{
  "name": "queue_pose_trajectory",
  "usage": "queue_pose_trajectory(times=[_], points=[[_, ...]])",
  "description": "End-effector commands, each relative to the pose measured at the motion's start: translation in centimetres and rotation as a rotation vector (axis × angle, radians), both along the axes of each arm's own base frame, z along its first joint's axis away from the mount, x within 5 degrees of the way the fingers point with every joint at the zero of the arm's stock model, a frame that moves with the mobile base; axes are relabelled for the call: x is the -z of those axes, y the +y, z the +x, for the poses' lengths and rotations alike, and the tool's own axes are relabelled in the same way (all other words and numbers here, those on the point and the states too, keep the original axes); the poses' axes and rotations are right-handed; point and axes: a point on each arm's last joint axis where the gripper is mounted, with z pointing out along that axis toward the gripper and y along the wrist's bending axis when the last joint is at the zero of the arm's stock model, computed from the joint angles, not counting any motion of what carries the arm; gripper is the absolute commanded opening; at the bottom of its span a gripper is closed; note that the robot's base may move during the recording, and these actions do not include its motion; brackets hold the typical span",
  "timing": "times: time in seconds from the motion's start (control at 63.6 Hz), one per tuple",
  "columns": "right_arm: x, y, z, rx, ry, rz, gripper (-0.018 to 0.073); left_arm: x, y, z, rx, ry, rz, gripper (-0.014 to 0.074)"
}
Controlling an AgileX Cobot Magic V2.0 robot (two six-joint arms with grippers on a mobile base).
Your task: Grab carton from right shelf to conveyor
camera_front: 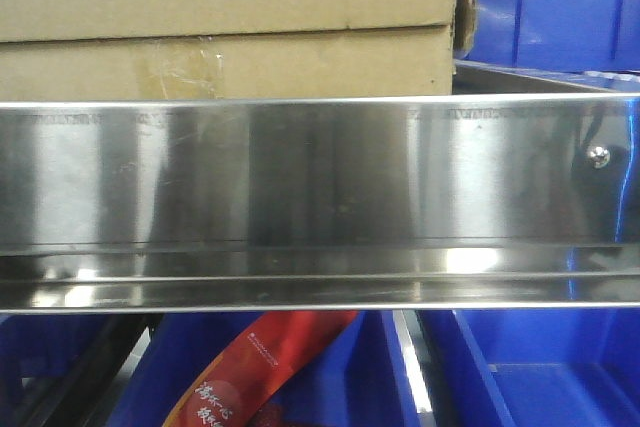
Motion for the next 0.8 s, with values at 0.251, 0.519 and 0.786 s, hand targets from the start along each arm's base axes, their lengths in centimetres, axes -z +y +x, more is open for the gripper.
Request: queue_pose_trajectory(times=[0.251, 0.519, 0.786], points=[[-0.2, 0.0, 0.0, -0.001, -0.019, -0.004, -0.0058, -0.3, 0.0, -0.1, -0.003, -0.025, -0.002, 0.0015], [-0.4, 0.0, 0.0, 0.003, -0.049, -0.001, -0.0058, -0.6, 0.0, -0.1, -0.003, -0.054, 0.001, 0.0015], [-1.4, -0.2, -0.1, 0.016, -0.154, 0.01, -0.0058, -1.5, 0.0, -0.2, 0.0, -0.155, -0.014, 0.0015]])
